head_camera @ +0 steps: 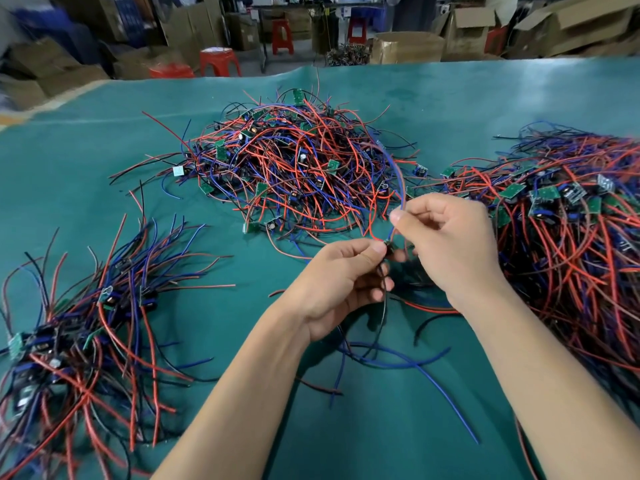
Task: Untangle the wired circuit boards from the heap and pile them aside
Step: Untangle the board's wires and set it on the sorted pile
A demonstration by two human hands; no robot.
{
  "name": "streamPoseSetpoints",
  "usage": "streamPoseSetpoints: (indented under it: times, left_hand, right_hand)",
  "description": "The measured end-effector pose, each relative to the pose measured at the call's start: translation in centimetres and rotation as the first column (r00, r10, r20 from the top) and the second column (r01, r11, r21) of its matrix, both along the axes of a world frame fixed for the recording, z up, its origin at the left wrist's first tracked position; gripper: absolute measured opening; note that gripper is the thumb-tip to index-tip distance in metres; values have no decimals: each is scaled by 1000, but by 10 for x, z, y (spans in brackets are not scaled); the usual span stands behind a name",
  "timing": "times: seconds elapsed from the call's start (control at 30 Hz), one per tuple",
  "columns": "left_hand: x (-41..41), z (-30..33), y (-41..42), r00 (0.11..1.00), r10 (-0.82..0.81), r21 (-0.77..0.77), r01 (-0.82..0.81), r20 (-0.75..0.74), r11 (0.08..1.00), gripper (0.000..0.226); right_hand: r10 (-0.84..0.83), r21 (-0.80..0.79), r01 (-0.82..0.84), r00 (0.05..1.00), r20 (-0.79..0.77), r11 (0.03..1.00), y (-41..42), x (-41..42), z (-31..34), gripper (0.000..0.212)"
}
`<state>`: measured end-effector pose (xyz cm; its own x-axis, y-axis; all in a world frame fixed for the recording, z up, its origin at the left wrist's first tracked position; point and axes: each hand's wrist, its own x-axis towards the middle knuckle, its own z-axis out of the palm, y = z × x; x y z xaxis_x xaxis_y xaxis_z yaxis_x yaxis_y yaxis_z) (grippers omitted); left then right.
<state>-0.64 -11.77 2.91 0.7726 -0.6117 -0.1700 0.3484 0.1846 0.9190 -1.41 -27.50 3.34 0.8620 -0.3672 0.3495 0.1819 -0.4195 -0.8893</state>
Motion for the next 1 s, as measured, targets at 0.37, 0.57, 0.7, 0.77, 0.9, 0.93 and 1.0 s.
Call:
streamPoseSetpoints:
  times: [0.37,0.57,0.7,0.77,0.9,0.93,1.0]
  left_hand:
    - [-2,0,-1,999,51,-66,-51,-5,996,27]
    - [6,-2,3,985,168,-148,-170,-27,974,19]
    - [4,-2,0,992,126,-118,-126,-5,985,18]
    - [3,-2,0,990,144,-78,-143,6,987,22]
    - [4,-3,1,985,167,-32,-166,37,986,34]
    - [3,-2,2,985,165,-21,-164,58,986,34]
    - [3,-1,3,982,158,6,-159,103,987,30]
  right_hand:
    - [-485,390,412,867,109,824,-37,8,2,27]
    - [112,160,-100,991,-70,982,0,-2,4,18]
    - [351,74,-344,928,-124,936,7,-6,1,13]
    - [362,92,-353,926,-112,931,2,-6,3,10]
    - [318,25,-317,943,-95,948,0,-5,5,6]
    - [288,9,-288,954,-86,958,1,-5,5,5]
    - [223,-36,-225,973,-59,974,3,-5,6,6]
